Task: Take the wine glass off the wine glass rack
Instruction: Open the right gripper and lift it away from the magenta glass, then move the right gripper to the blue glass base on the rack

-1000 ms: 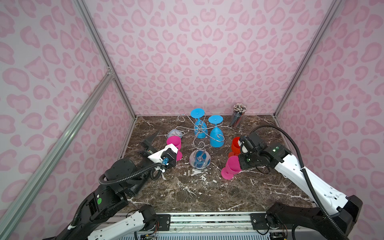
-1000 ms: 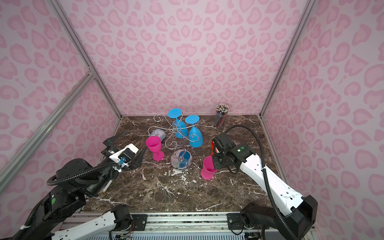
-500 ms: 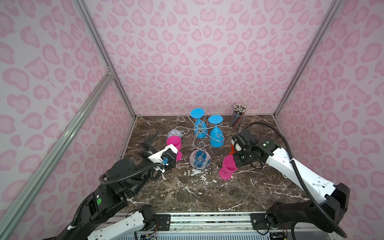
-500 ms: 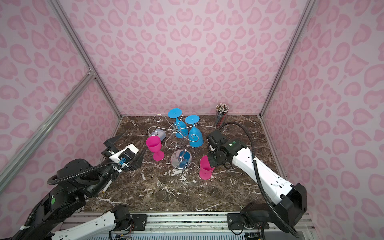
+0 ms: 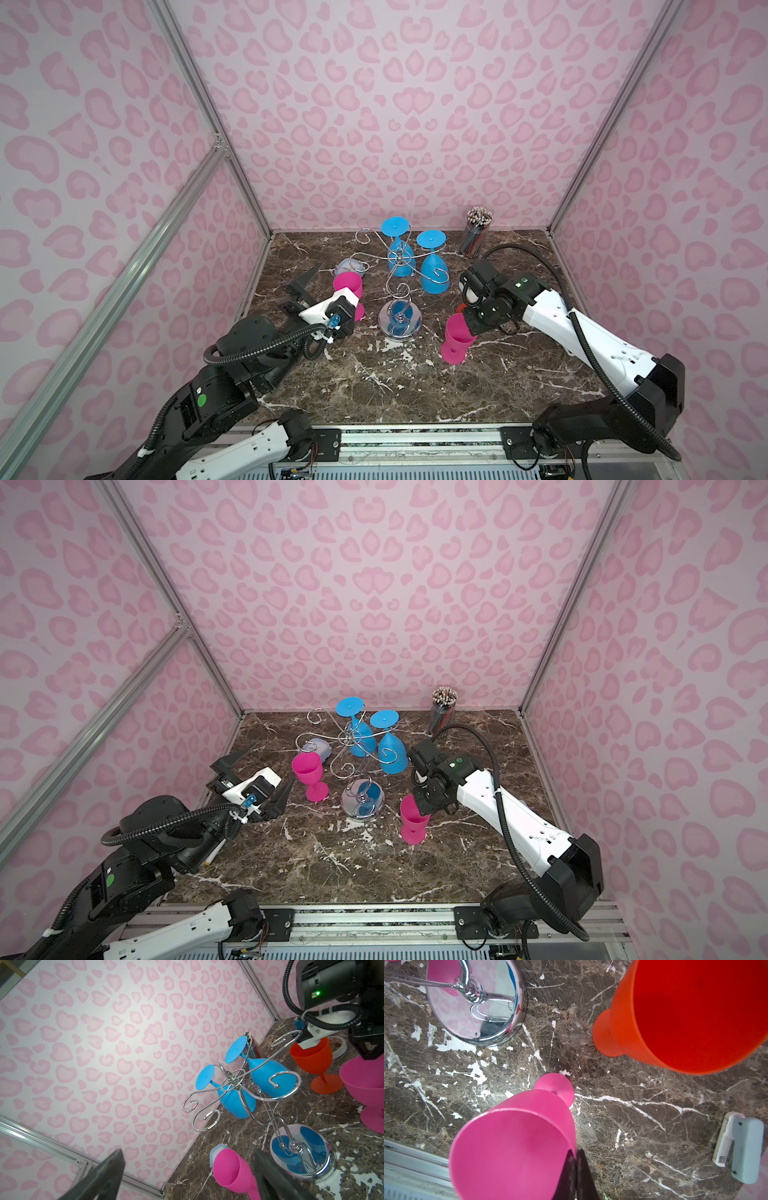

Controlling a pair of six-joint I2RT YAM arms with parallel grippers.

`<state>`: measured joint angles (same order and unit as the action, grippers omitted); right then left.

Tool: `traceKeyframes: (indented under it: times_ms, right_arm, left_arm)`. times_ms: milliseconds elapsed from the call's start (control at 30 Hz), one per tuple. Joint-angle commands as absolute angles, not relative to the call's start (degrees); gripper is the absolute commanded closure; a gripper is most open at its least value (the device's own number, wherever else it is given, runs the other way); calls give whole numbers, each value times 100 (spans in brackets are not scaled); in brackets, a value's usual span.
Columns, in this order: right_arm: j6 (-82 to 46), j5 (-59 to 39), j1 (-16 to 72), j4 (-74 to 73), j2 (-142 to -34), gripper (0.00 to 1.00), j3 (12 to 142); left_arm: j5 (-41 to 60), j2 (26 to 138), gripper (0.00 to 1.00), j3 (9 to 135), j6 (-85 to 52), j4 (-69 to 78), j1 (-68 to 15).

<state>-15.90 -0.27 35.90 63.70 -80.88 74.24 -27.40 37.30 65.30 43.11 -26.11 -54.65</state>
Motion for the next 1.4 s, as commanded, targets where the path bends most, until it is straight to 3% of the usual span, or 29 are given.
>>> traceKeyframes:
  times_ms: [0,167,633,867,1067,1367]
  right_arm:
    - [-1591,-18,3598,6379,-8095,91,7383]
    - [-1580,-29,3602,6387,-8065,78,7459]
    - [-1464,-99,3147,6431,-7388,73,8668]
    - [-1806,-2095,2006,5185,-6900,73,8732]
    - [-2694,-3879,1444,3727,-7355,73,8723]
    - [-3954,-5218,1257,1966,-8356,70,8561]
  left_arm:
    - [-2713,3749,3,6569,4247,-2566,-5464]
    - [-2699,3760,3,6557,4223,-2565,-5466]
    - [-2707,3634,3,6445,3873,-2504,-5467]
    - [-2716,3500,3,6402,3525,-2521,-5462]
    - [-2556,3428,3,6356,3100,-2580,-5462]
    - [-2404,3411,3,6336,2643,-2687,-5463]
